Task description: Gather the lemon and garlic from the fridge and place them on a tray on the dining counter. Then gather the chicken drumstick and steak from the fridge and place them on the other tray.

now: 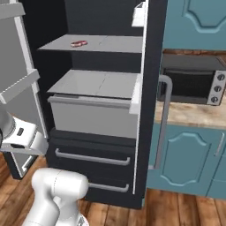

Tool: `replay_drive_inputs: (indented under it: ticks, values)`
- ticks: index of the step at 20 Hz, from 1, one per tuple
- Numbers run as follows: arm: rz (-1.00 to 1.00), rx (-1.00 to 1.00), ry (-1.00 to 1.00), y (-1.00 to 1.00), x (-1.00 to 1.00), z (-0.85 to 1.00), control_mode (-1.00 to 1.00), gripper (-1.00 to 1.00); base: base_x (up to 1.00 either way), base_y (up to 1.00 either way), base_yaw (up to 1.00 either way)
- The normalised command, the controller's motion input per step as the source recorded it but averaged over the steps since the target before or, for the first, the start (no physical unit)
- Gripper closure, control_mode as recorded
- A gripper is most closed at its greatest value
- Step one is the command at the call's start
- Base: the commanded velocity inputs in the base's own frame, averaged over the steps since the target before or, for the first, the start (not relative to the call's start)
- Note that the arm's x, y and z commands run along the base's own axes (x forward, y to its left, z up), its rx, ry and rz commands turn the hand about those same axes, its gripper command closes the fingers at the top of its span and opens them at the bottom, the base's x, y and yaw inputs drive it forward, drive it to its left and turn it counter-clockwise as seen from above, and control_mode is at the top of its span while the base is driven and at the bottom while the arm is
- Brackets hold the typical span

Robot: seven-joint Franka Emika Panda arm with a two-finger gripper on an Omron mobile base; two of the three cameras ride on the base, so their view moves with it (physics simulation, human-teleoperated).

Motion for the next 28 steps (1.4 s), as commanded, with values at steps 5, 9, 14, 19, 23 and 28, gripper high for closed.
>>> replay_drive_inputs:
  ticks: [5, 9, 14, 19, 23, 28]
  values:
    - [0.0, 0.0, 0.0, 0.0, 0.0, 0.0, 1.0, -1.0, 0.8, -0.01, 0.0]
    - [0.0, 0.0, 0.0, 0.0, 0.0, 0.0, 1.0, -1.0, 0.81, 0.0, 0.0]
    - [0.0, 0.0, 0.0, 0.0, 0.0, 0.0, 1.0, -1.0, 0.79, 0.0, 0.0]
    - [0.0, 0.0, 0.0, 0.0, 0.0, 0.0, 1.0, -1.0, 0.58, 0.05, 0.01]
    - [0.03, -0.15, -0.33, 0.08, 0.32, 0.65, -1.0, -1.0, 0.0, 0.0, 0.0]
    - [0.0, -0.12, -0.26, -0.01, 0.31, 0.78, -1.0, -1.0, 0.0, 0.0, 0.0]
